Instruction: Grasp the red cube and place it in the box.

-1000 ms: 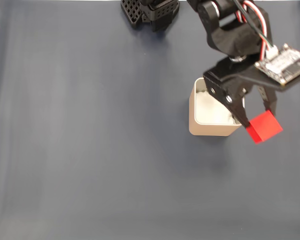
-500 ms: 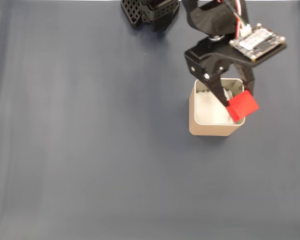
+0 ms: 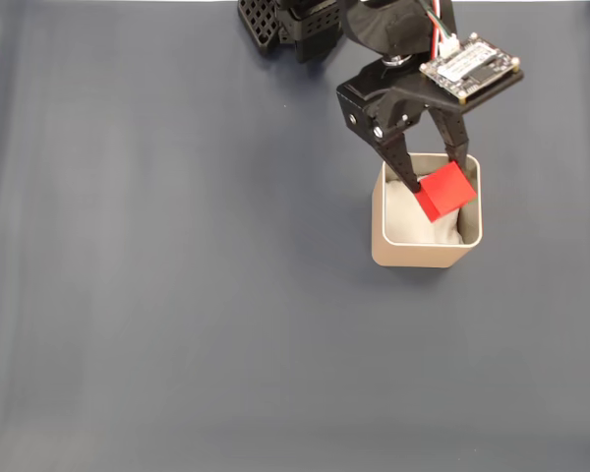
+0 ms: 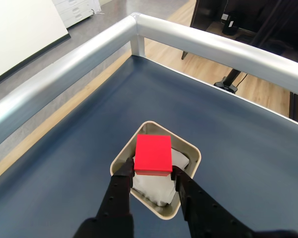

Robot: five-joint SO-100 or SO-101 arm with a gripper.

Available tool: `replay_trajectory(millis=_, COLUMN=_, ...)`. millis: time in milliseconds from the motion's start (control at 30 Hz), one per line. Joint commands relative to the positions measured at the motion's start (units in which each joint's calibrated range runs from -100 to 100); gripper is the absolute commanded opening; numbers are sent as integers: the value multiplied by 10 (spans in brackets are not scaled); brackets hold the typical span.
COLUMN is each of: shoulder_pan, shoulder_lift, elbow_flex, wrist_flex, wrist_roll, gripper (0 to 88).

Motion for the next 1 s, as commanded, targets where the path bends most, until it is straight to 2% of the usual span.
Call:
replay_trajectory(millis=0, shoulder_pan=8, shoulder_lift=-24, elbow_flex=3, wrist_flex=-11, wrist_roll=4, gripper=60)
replay_trajectory(millis=500, shoulder_pan=13, shoulder_lift=-40, elbow_flex=28, wrist_flex=-18, wrist_roll=2, gripper=78)
replay_trajectory(millis=800, shoulder_pan=22, shoulder_lift=-47, elbow_flex=38, wrist_flex=-35, wrist_roll=-8, gripper=231)
replay_trajectory(millis=967, shoulder_pan=39, shoulder_lift=-50, elbow_flex=51, wrist_flex=-41, wrist_roll=-5, gripper=351)
